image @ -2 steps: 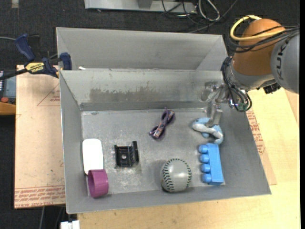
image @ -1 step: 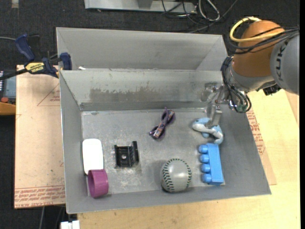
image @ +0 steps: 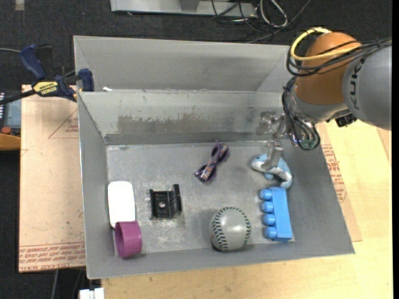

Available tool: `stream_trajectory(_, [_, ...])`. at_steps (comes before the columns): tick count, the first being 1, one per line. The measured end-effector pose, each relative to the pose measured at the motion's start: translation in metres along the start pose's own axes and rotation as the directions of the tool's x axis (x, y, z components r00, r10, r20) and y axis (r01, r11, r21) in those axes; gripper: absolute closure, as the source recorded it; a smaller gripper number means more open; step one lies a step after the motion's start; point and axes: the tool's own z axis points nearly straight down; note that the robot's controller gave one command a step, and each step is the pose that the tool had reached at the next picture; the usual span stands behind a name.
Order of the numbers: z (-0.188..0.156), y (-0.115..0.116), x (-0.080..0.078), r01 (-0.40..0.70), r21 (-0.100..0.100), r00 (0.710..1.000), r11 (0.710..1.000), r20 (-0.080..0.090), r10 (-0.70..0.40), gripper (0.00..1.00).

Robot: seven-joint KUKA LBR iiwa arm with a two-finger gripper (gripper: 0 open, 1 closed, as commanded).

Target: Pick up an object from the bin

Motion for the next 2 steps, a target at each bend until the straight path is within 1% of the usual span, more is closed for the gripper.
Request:
stream_trajectory(1, [0.002,-0.019,-0.006,-0.034,-0.002,0.999,0.999,0.003,0.034,0.0])
stream_trajectory(2, [0.046,-0.01,0.03,0.173,-0.001,0.985,0.985,0.004,-0.173,0.0])
